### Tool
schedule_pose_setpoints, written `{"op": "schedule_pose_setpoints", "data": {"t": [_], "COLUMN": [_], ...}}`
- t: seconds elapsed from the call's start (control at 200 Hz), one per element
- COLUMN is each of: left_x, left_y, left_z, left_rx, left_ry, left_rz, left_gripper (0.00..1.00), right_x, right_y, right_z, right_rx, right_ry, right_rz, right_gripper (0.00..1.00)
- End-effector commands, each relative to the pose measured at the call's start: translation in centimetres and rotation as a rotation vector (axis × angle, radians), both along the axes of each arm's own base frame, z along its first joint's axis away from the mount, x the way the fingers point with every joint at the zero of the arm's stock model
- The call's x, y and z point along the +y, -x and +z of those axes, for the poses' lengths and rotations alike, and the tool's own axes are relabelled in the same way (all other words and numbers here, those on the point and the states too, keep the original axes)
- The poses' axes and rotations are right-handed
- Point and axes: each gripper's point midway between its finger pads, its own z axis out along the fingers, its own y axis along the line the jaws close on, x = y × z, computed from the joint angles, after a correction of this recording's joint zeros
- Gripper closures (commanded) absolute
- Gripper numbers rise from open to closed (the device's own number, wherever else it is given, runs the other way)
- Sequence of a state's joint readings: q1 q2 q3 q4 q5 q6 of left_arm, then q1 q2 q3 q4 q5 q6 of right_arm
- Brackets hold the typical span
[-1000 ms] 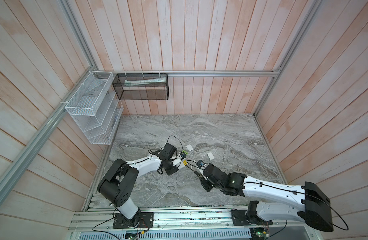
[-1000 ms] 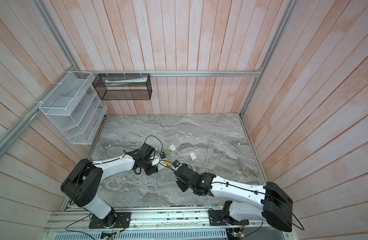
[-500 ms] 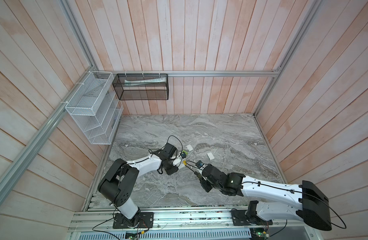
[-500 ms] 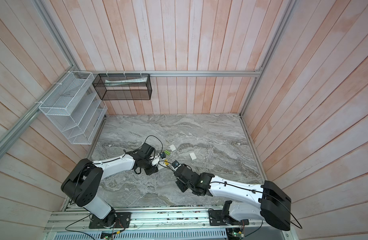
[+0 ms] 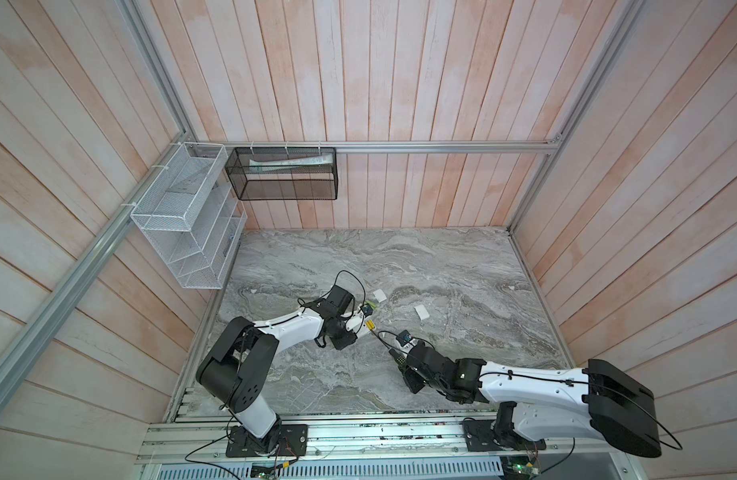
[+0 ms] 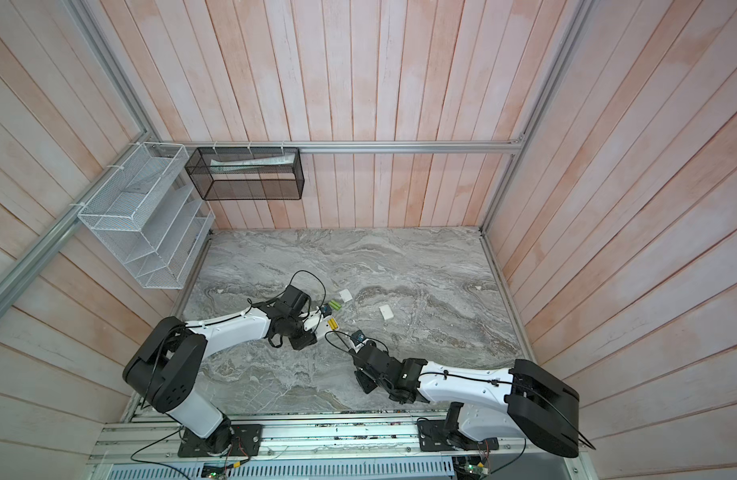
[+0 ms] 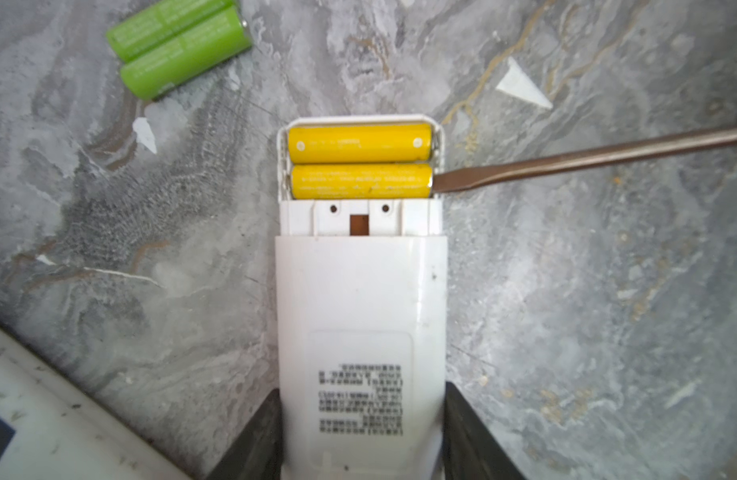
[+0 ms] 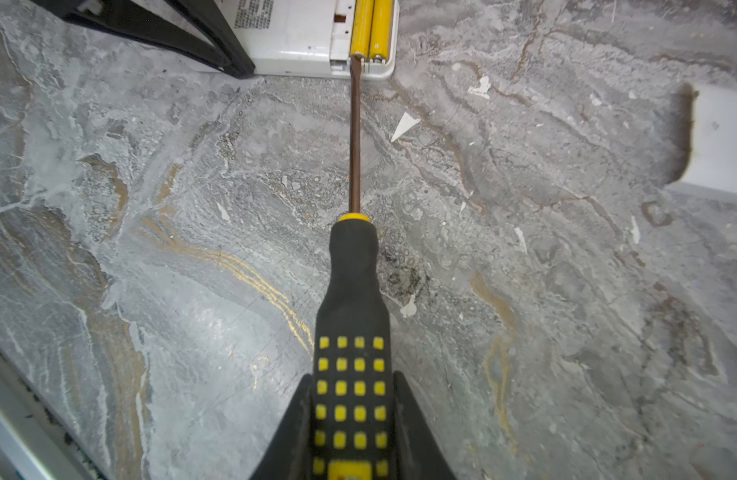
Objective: Unload the batteries from the remote control
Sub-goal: 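Lever the screwdriver tip under the nearer yellow battery to pop it out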
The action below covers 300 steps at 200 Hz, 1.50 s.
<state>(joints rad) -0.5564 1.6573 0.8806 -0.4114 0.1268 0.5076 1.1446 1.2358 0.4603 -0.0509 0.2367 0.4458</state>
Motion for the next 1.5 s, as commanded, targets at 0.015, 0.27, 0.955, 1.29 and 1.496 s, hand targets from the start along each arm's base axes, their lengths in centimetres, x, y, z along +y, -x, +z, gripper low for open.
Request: {"op": "schedule_pose_setpoints", "data": {"t": [0.015, 0.27, 0.955, 1.29, 1.496], "left_x": [1.4, 1.2, 0.7, 1.1, 0.9], "left_y": [2.5, 3.1, 3.6, 3.1, 2.5], "left_z": [-2.3, -2.7, -2.7, -2.8, -2.5], "left_rx": [0.116, 0.148, 0.188, 0.195, 0.181], "left_ry": [-0.072, -0.069, -0.052, -0.075, -0.074], "left_rz": [-0.029, -0.042, -0.051, -0.023, 0.001], "left_gripper": [0.5, 0.5, 0.5, 0.51, 0.5], "right_x": [0.4, 0.1, -0.6, -1.3, -1.2], "right_y": [-1.1, -1.2, -1.7, -2.0, -2.6], "right_z": [-0.6, -2.1, -3.5, -3.9, -3.2], "right_rx": [-0.027, -0.045, -0.099, -0.1, -0.112], "right_ry": [-0.097, -0.107, -0.123, -0.101, -0.091], "right_rz": [-0.082, -0.09, -0.125, -0.174, -0.205], "right_gripper": [1.0, 1.0, 1.0, 1.0, 1.0]}}
